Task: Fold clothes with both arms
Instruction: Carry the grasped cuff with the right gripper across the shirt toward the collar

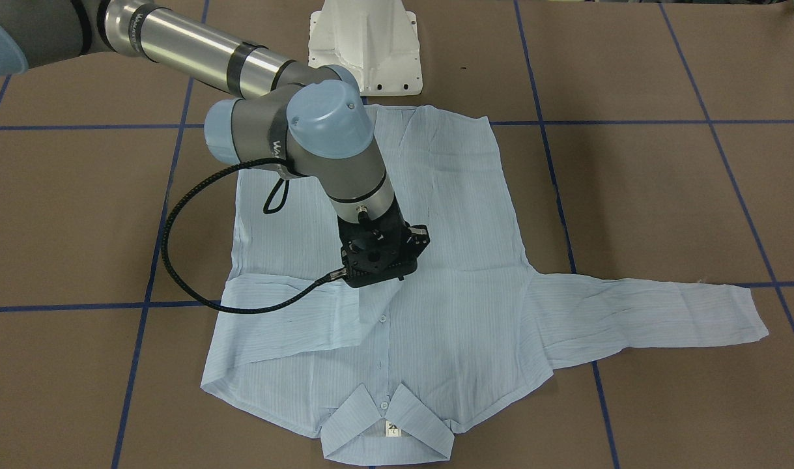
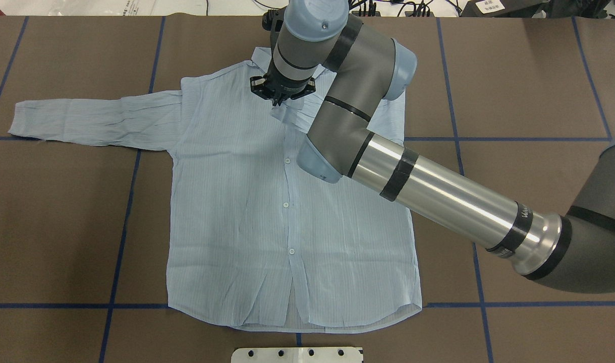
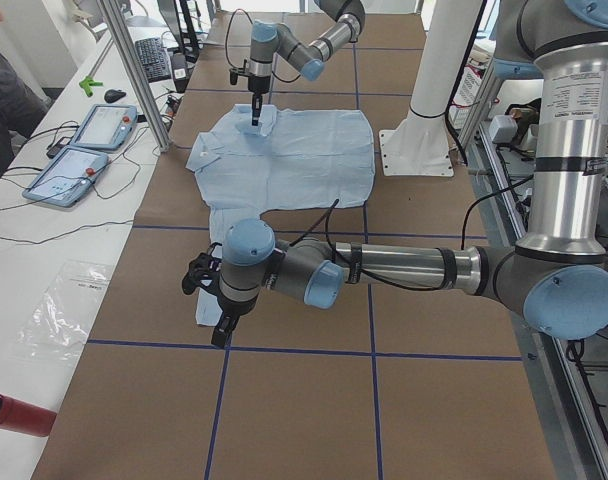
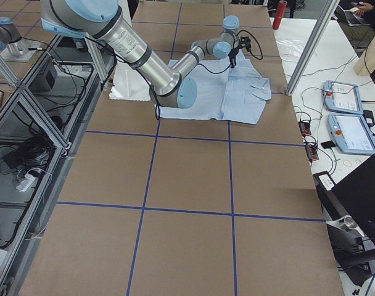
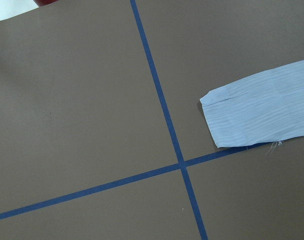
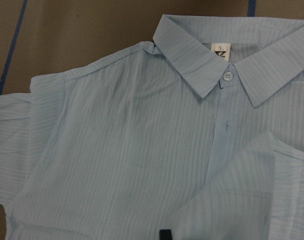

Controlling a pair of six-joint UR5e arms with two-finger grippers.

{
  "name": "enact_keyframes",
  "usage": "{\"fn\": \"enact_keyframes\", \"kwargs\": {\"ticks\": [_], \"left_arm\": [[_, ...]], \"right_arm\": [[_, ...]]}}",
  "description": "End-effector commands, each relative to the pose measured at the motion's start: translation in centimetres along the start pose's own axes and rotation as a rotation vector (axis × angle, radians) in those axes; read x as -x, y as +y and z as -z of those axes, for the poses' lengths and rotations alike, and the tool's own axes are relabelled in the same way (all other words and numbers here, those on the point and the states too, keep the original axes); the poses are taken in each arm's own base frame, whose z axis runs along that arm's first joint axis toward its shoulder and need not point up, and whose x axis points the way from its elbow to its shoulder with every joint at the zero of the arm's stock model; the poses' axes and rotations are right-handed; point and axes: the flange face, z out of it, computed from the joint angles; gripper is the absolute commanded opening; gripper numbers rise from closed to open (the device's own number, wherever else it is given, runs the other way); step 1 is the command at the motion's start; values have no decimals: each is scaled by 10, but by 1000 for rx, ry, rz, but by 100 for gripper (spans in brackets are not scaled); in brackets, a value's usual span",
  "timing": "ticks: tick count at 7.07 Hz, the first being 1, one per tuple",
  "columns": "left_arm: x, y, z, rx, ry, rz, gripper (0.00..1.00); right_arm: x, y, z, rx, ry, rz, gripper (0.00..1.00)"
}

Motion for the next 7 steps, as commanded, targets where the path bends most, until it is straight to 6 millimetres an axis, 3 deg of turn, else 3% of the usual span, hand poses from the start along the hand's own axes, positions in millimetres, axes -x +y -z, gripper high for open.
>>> {"fn": "enact_keyframes", "kwargs": {"ticks": [1,3,4,5,6,7], "left_arm": [[9,-3,-9,-1,-4,-1,100],[11,-11,-12,-1,-4,0,100],[10,-15,-11,-3,-6,0,100],[10,-18,-10,-6,-6,-2,100],[10,-19,-10,-7,-6,0,100],[11,-26,-11,-8,-6,0,100]], "right_arm": [[21,1,-7,-36,-37,26,0],[55,43,-29,-7,-50,62,0],[61,55,-40,14,-45,65,0],[67,53,-46,21,-34,59,4],[85,46,-48,-19,-36,71,99],[122,52,-47,-72,-33,90,100]]}}
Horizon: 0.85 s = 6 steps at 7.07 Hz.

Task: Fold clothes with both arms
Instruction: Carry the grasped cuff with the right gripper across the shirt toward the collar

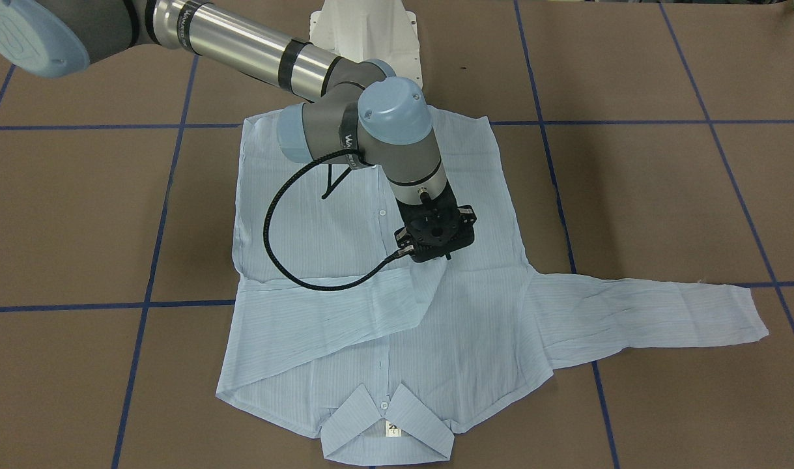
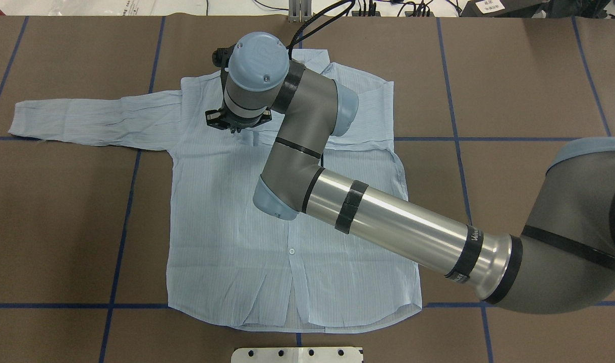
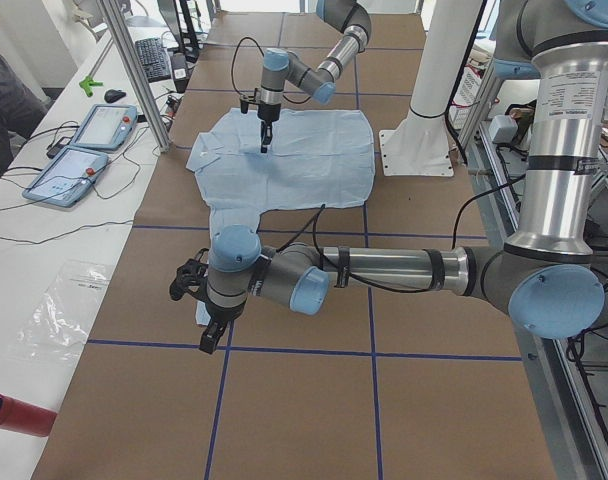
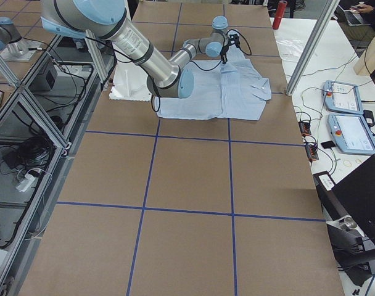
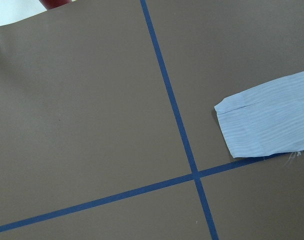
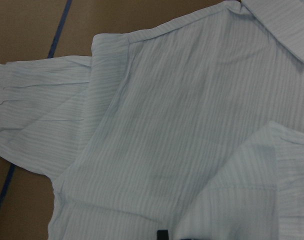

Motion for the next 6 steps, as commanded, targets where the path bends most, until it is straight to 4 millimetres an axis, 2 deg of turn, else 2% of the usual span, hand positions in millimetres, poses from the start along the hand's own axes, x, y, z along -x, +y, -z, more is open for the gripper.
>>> {"fn": "enact_keyframes", "kwargs": {"ticks": [1,3,4,5,6], "left_arm": [[3,-9,-3,1,0,3,100],[1,-10,-1,-4,1,36,100],[-7,-14,-4,-10,5,93,100],[-30,-13,-20,-30,28,139,100],[-58,-1,-45,-37,62,192,100]], "right_arm": [[44,0,1,-66,4,22,100],[46,0,1,-63,8,4,100],[44,1,4,-50,28,-15,100],[41,0,31,-10,115,-44,100],[10,4,67,47,220,-87,100]]}}
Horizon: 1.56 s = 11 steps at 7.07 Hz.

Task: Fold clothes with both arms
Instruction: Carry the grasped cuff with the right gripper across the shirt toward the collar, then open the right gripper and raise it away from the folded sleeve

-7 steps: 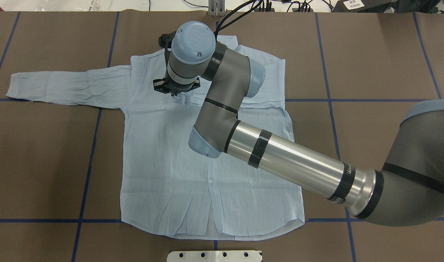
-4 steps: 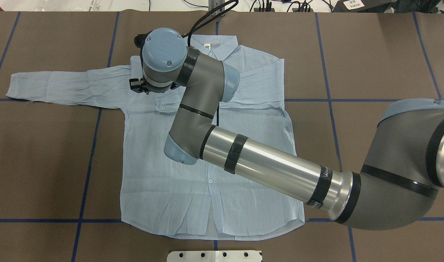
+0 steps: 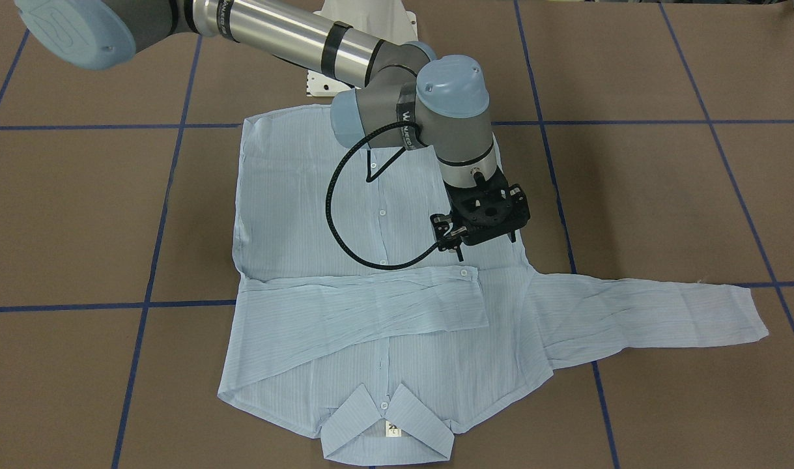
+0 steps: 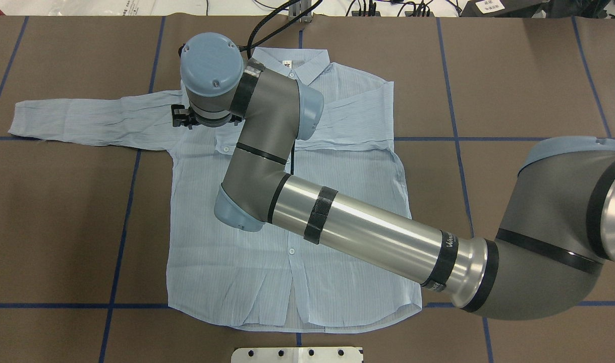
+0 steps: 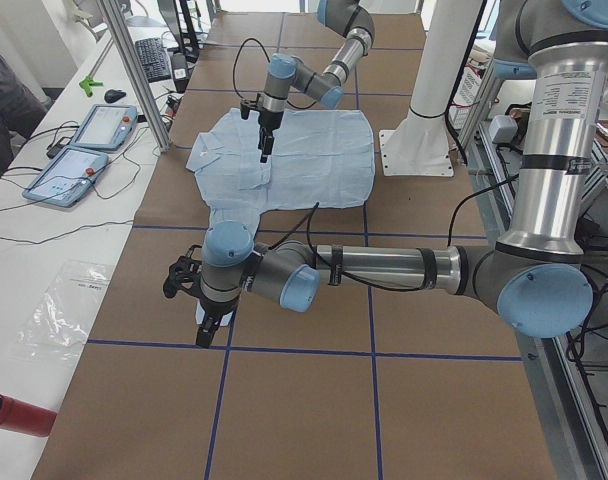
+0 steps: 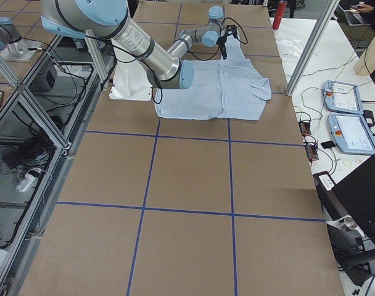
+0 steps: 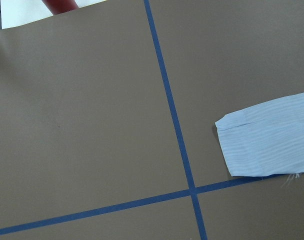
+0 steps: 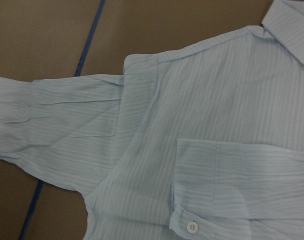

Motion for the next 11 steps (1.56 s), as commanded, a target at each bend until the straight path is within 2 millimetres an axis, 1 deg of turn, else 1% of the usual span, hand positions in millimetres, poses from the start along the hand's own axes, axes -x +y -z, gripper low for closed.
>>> {"fn": "enact_keyframes", "kwargs": {"ticks": [1,2,3,4,5,6,7,9,10,11], "left_arm": [[-42,31,-40,-35,44,100,100],[-61,37,-57,-43,36,155,100],[-76,42,-75,-62,35,191,100],[-79,44,-94,-91,27,219,100],[-82,34,-108,-131,22,276,99],[-94,21,-133,-131,4,282,99],[-105,10,-151,-118,-2,284,98],[-104,-5,-170,-121,-37,292,89],[-104,-4,-174,-117,-43,291,84],[-101,0,-180,-104,-51,294,81]], "right_arm": [[-88,9,56,69,124,-60,100],[-159,20,68,86,137,-81,100],[-217,32,81,102,141,-24,100],[-259,38,89,112,175,-6,100],[-293,39,97,127,195,32,100],[-325,43,105,150,190,37,100],[-337,48,111,161,175,31,100],[-339,50,111,159,175,31,100],[-339,49,112,157,175,32,100],[-338,50,111,158,174,32,100]]}}
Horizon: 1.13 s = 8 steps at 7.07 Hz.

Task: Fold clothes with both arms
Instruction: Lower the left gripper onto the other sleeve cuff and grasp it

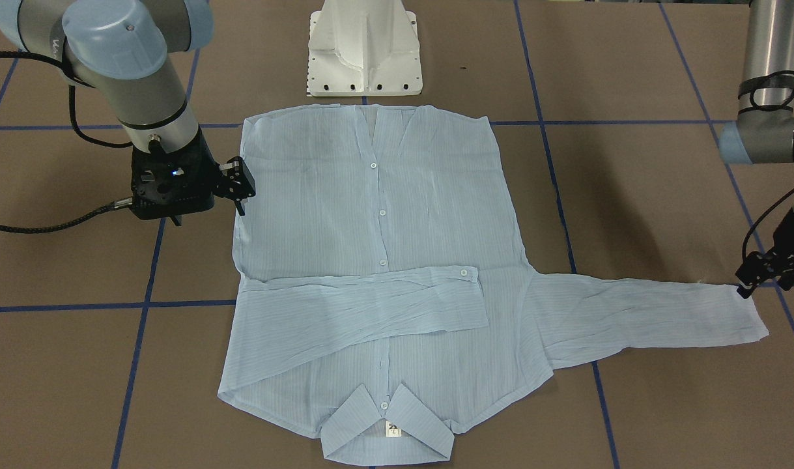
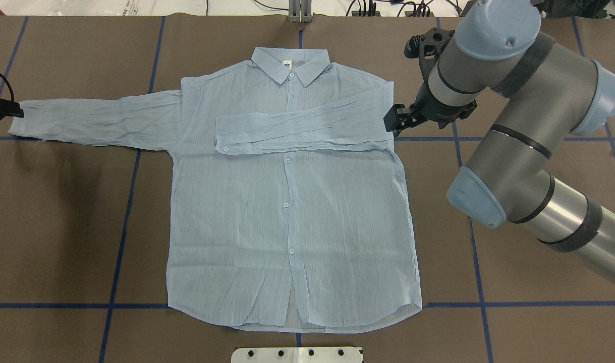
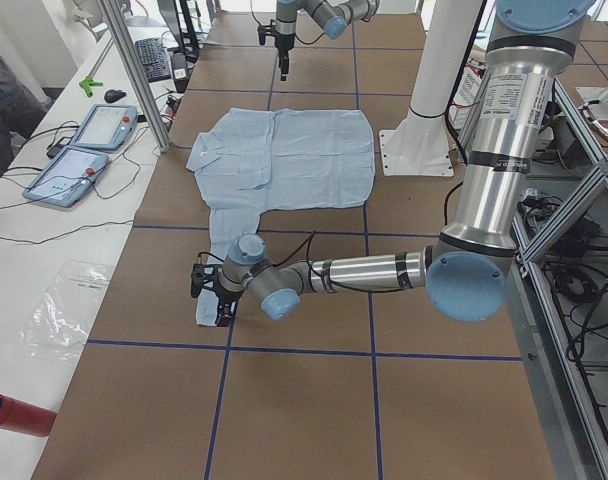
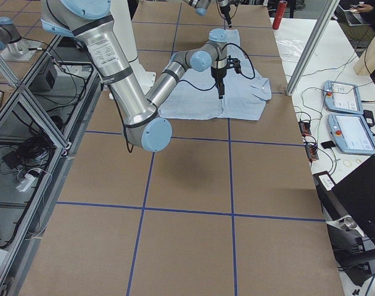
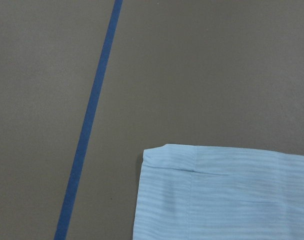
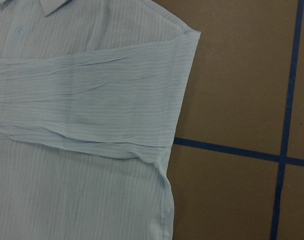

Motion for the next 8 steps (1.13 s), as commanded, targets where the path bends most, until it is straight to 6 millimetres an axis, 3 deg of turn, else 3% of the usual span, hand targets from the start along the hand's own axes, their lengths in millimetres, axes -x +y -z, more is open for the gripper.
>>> {"fn": "enact_keyframes", "kwargs": {"ticks": [1,3,5,8], "left_arm": [[4,8,-16,24,-23,0,79],[5,12,-23,38,-32,-2,78],[4,18,-28,50,-35,-7,68],[7,20,-29,55,-39,-3,67]], "right_arm": [[1,0,1,-2,-2,1,100],[2,0,2,-5,-3,-5,100],[3,1,3,-5,-5,-10,100],[5,1,7,-11,-11,-8,100]]}}
